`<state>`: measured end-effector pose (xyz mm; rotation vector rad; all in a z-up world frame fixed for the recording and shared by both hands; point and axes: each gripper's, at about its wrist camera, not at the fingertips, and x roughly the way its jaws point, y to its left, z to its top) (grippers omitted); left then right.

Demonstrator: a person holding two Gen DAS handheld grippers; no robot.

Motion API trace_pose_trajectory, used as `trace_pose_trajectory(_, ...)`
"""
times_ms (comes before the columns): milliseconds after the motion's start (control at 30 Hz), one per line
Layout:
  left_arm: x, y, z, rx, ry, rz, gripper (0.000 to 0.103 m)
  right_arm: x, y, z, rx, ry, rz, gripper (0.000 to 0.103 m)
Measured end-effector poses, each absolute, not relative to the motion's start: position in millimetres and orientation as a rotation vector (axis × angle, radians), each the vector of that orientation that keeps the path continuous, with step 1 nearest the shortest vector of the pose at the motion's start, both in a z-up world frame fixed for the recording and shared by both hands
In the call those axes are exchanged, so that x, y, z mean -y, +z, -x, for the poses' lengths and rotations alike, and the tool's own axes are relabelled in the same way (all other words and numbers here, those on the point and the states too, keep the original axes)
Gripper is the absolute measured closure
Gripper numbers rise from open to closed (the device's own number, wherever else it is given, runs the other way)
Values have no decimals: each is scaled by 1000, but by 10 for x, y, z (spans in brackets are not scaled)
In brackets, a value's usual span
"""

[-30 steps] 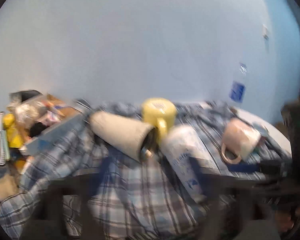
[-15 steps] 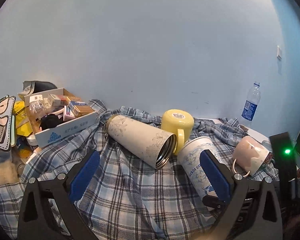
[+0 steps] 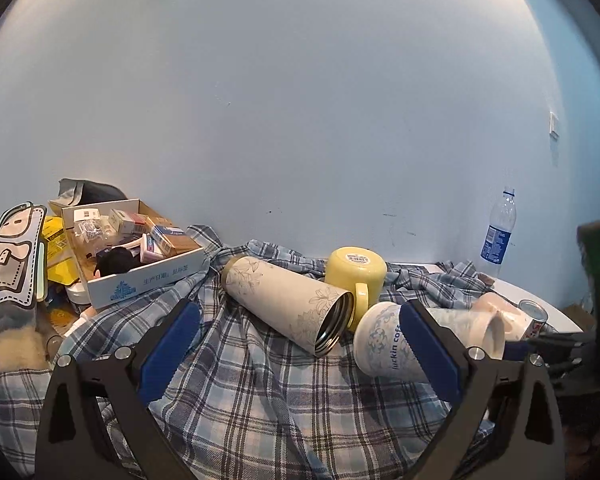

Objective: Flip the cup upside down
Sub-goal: 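Lower the inverted paper cup onto the shirt and open the right gripper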

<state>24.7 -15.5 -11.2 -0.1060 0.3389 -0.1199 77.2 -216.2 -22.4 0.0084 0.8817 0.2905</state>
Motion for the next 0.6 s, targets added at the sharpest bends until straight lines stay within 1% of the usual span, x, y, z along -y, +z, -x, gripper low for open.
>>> trace_pose_trajectory(300,109,-109,-236,-333,-111,133,1,2180,-59,-829,-858,308,-23,40)
trace_pose_trajectory(600,99,-117,-250,-344,-103,144,1,2007,-82,-741,-834,327,86,40)
